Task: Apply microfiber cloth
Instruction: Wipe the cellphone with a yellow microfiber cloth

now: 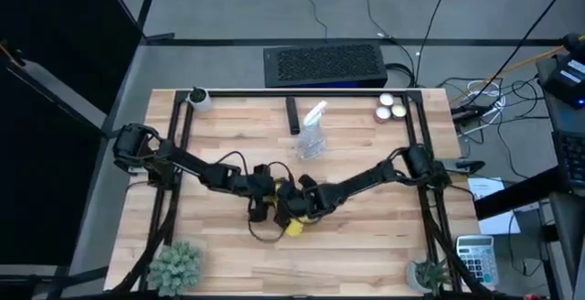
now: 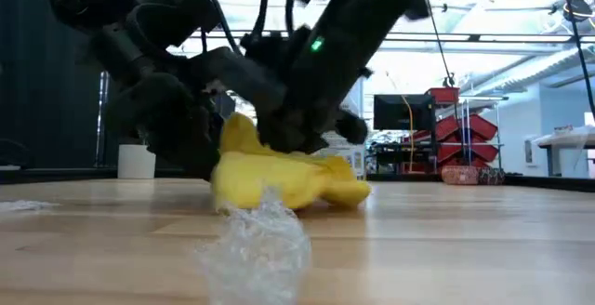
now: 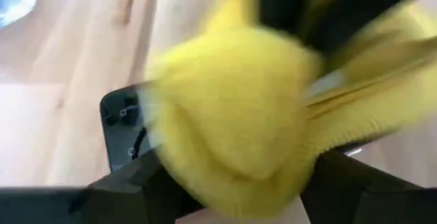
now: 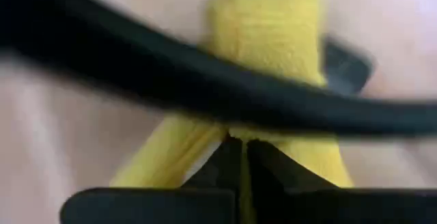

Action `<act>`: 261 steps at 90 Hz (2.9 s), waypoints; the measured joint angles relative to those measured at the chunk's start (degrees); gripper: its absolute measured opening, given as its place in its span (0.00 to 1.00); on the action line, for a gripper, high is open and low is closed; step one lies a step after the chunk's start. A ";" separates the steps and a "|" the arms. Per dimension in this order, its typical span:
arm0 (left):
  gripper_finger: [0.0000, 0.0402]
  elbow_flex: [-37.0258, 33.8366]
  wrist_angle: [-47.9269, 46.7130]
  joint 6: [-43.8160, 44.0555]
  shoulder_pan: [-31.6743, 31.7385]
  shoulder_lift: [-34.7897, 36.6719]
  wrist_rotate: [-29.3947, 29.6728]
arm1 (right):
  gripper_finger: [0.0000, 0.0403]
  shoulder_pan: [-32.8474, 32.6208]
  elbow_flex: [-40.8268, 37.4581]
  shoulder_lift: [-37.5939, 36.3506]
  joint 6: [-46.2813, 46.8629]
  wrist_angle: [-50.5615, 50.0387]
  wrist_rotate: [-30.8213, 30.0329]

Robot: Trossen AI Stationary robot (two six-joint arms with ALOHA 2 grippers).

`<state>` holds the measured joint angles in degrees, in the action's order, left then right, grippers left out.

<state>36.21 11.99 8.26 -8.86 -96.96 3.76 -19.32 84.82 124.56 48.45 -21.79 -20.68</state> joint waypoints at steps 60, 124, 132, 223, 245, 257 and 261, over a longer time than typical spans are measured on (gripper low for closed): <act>0.56 -0.07 -0.02 0.48 0.52 0.01 0.12 | 0.00 1.74 -0.55 -8.29 -5.55 -5.13 -11.52; 0.56 0.14 -0.36 0.84 0.54 0.43 -0.68 | 0.00 -5.50 -0.52 -5.10 0.61 -13.43 12.94; 0.56 0.94 -4.59 1.94 0.04 3.32 -1.27 | 0.00 -5.62 -0.65 -10.75 1.95 -20.70 11.24; 0.56 -7.47 -10.11 9.38 -5.56 20.11 1.66 | 0.55 0.56 -2.57 -22.15 -11.94 -12.54 6.94; 0.56 -6.83 -3.88 7.60 -5.03 8.23 1.82 | 0.51 1.34 -3.81 -10.21 -7.33 -8.19 8.32; 0.56 -6.69 -1.27 7.25 -5.02 6.23 3.59 | 0.51 1.72 -3.81 -5.38 -6.38 -5.10 8.26; 0.56 -6.70 -0.55 6.32 -5.04 6.07 4.17 | 0.51 1.87 -3.76 -4.25 -6.59 -2.61 8.59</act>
<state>29.50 11.44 14.57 -13.90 -90.88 7.92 -17.45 81.06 120.31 41.86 -24.40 -12.10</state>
